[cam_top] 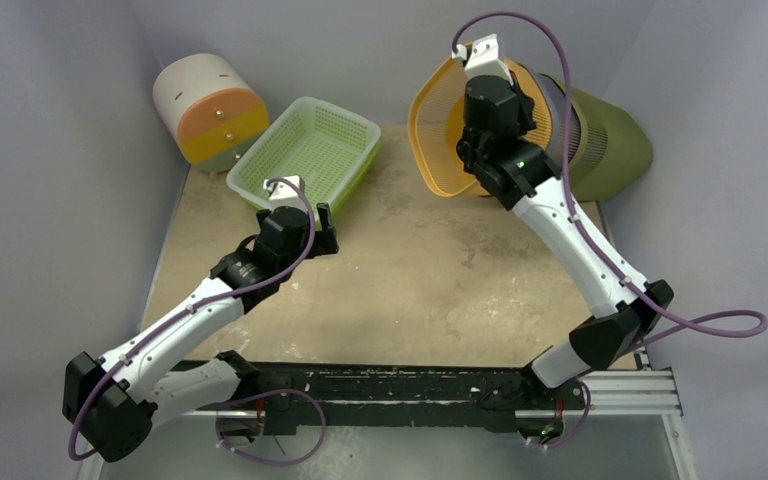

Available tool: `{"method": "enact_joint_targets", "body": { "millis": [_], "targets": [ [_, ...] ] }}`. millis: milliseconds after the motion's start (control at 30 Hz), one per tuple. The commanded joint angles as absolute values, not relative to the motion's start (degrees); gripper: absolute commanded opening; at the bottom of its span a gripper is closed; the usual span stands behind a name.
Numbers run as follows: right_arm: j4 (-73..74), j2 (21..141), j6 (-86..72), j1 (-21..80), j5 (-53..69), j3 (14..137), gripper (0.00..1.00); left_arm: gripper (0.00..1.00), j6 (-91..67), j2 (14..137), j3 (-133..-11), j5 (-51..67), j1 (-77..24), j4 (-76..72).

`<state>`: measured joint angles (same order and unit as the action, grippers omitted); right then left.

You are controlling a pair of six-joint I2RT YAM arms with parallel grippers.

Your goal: Turn the large container upside down

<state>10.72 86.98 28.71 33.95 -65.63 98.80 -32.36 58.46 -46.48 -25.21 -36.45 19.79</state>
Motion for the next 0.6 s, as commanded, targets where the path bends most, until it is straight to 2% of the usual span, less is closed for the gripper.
{"method": "enact_joint_targets", "body": {
  "millis": [0,333,567],
  "targets": [
    [14.62,85.93,12.14,33.88,-52.09,114.1,0.0,0.89,-32.03,57.8,-47.29,-26.9,-36.65,18.48],
    [19.95,87.54,9.03,36.21,-44.96,121.4,0.0,0.89,-31.61,56.72,-47.41,-31.1,-36.64,20.39],
    [19.95,89.46,11.64,43.21,-49.22,125.01,0.0,0.89,-31.77,55.64,-48.14,-32.74,-36.65,21.01]
  ]
}}
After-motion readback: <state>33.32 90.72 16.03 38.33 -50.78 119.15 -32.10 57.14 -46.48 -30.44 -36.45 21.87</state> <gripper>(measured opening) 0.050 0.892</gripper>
